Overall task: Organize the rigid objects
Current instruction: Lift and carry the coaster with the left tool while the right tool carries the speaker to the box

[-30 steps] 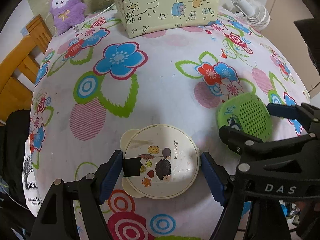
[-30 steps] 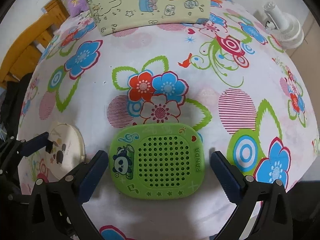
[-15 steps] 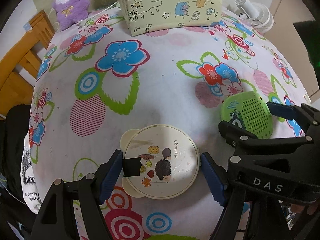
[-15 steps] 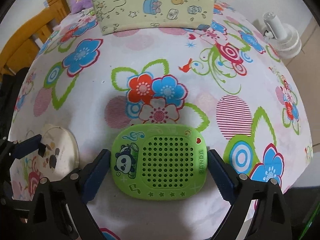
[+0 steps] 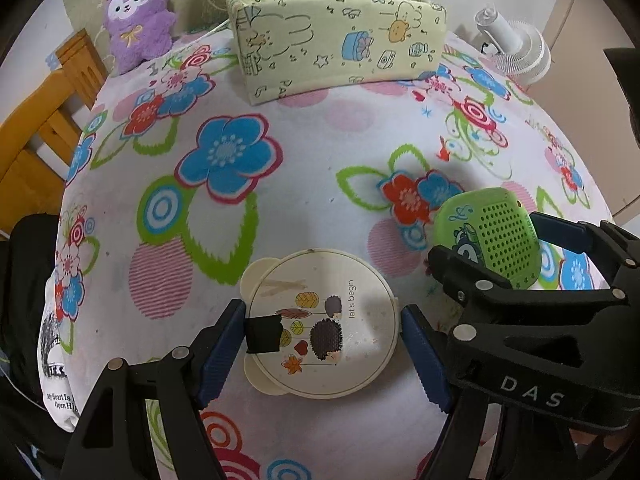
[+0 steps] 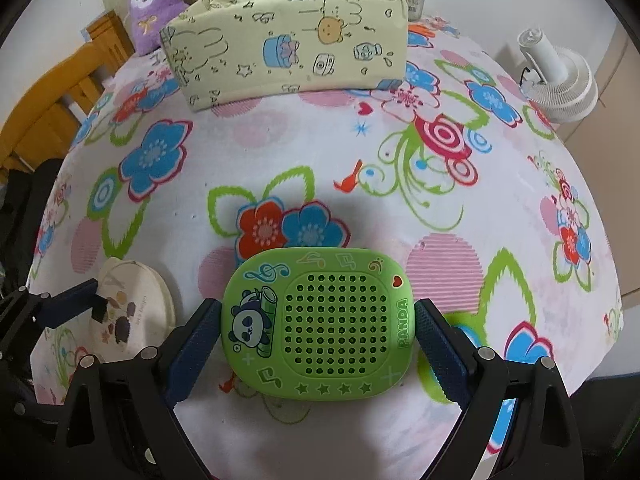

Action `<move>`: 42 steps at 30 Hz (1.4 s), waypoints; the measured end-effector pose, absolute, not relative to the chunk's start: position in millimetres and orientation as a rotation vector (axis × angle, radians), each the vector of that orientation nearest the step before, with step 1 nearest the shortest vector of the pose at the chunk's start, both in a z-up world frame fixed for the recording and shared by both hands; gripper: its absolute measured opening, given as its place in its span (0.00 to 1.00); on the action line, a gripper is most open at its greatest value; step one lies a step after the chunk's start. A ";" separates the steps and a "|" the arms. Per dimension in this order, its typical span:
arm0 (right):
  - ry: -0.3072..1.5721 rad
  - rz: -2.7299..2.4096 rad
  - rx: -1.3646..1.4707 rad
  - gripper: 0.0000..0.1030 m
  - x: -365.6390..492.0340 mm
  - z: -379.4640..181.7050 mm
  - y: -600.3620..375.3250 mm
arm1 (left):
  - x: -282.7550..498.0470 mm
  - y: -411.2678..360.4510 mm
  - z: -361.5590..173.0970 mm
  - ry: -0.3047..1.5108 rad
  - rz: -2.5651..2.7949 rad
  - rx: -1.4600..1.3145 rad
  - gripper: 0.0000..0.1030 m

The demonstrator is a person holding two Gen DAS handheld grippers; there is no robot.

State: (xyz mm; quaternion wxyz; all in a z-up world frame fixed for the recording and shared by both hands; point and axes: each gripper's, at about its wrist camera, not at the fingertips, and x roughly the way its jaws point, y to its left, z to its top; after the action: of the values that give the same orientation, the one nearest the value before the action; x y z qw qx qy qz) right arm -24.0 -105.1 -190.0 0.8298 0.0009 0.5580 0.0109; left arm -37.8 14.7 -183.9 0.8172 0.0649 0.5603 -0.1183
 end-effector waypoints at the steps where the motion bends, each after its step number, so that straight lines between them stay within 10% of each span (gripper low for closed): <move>1: 1.183 0.026 0.005 0.92 -22.6 -188.6 -106.2 | -35.5 12.5 -182.1 1.193 -0.248 0.136 0.77; 42: 1.104 0.184 -0.043 0.92 61.2 -122.4 -168.8 | 28.6 -52.7 -117.1 1.121 -0.050 0.035 0.77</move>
State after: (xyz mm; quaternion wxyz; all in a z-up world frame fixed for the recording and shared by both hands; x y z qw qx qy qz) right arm 61.2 -168.8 -122.4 0.8472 -0.0206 0.5237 0.0871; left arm 28.6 -52.7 -117.1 0.8465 0.0167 0.5317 -0.0236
